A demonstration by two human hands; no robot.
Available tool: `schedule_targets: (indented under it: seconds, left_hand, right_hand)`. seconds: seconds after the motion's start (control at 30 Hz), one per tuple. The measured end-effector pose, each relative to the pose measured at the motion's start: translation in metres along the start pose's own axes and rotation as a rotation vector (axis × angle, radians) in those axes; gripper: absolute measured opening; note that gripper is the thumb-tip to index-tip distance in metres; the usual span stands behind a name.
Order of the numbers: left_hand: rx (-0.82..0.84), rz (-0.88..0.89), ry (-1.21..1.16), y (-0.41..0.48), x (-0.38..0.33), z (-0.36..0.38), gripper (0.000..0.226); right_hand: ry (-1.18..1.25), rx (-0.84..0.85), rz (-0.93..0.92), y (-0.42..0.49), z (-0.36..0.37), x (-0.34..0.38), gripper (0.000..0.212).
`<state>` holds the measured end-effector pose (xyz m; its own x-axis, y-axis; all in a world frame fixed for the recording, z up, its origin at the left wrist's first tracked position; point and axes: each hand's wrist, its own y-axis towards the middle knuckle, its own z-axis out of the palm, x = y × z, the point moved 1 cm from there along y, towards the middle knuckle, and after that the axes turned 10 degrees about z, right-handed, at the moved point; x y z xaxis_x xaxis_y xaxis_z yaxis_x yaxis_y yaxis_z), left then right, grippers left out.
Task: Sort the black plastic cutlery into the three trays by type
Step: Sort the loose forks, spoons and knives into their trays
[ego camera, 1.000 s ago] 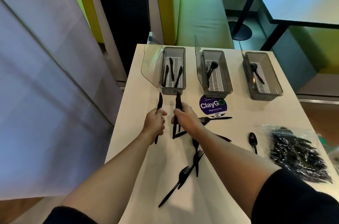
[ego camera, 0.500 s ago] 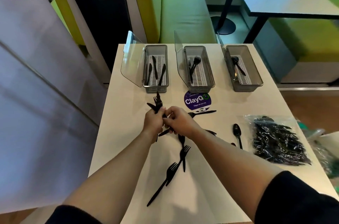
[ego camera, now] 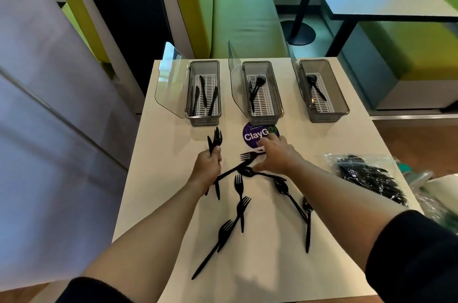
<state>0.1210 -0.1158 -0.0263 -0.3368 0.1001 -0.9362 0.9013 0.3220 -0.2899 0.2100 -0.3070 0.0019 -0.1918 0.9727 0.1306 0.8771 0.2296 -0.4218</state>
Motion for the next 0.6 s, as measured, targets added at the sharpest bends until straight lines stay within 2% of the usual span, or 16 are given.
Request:
schedule_targets:
  seconds: [0.07,0.13,0.37,0.6]
  left_hand:
    - [-0.006,0.002,0.009,-0.001,0.002,0.001,0.042]
    - [-0.008,-0.003,-0.003,-0.001,0.004,0.002,0.042]
    - [-0.016,-0.036,-0.026,-0.004,0.005,0.000,0.042]
    - [-0.006,-0.082,-0.083,-0.008,0.006,0.001,0.035]
  right_hand:
    - [-0.077,0.044,-0.003,0.000,0.008,-0.003,0.088]
    - [-0.103,0.051,-0.007,-0.001,0.014,-0.006,0.083]
    - [-0.070,-0.064,-0.023,0.001,0.028,-0.011,0.024]
    - [-0.064,-0.091,-0.014,0.003,0.033,-0.013,0.022]
